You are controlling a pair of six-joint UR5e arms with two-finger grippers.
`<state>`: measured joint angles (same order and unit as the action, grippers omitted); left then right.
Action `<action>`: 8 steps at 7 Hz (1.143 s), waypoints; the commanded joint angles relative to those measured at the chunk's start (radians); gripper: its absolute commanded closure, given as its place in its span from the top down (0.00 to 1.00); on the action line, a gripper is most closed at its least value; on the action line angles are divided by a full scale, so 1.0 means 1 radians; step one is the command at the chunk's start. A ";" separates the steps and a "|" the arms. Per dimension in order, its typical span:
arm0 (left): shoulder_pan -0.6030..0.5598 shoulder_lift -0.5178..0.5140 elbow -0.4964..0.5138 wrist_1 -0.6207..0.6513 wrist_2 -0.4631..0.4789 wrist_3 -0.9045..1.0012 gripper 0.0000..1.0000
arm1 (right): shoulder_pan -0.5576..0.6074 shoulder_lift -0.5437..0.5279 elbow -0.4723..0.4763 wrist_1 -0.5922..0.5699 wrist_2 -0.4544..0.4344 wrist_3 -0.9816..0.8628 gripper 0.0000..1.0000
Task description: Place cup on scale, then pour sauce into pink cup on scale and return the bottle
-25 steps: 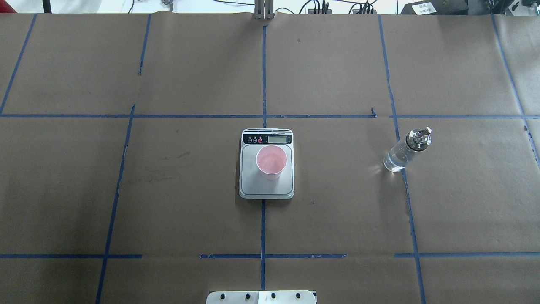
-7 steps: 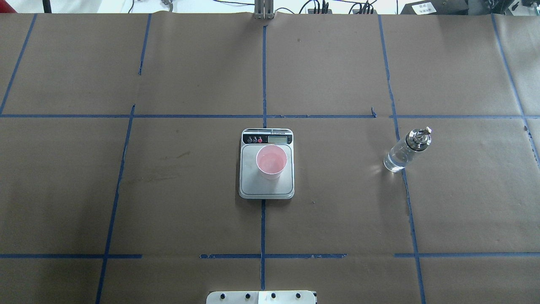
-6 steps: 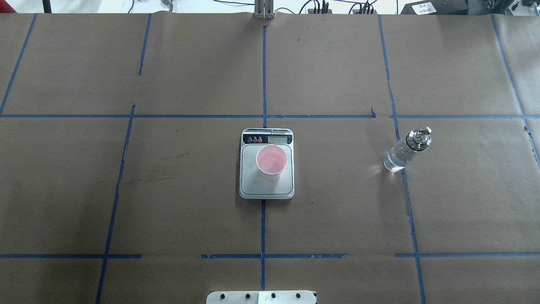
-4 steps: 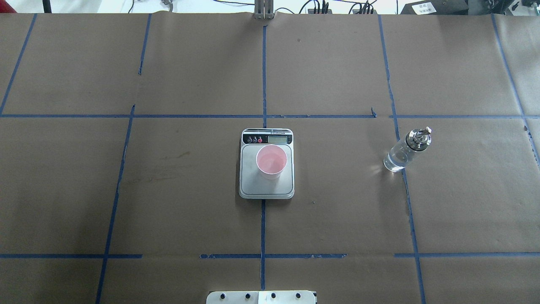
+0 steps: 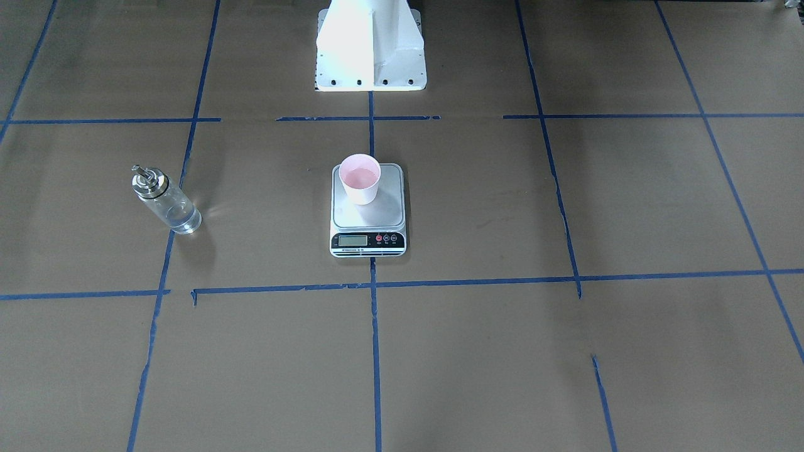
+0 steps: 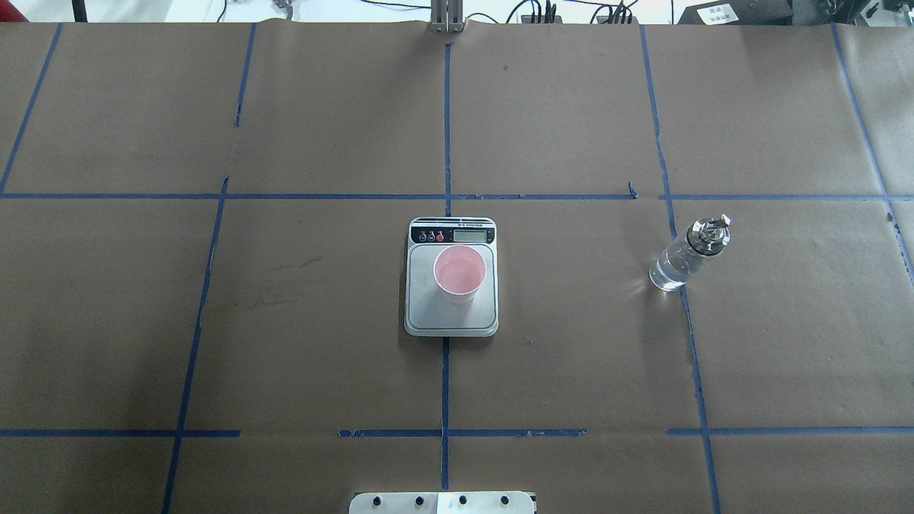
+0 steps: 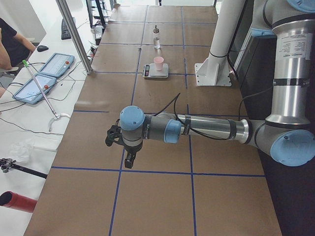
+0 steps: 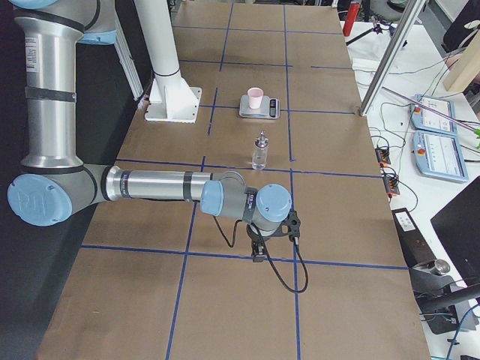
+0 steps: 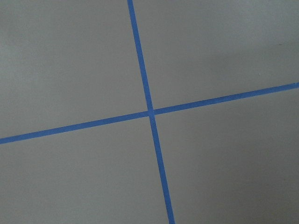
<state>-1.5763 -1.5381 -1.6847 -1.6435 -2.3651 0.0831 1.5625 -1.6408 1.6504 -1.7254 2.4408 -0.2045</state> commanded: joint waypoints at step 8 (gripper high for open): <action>-0.001 -0.014 0.003 0.001 -0.005 -0.002 1.00 | 0.005 -0.001 -0.015 0.003 -0.006 -0.003 1.00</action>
<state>-1.5783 -1.5451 -1.6837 -1.6407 -2.3686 0.0793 1.5680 -1.6439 1.6358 -1.7228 2.4345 -0.2061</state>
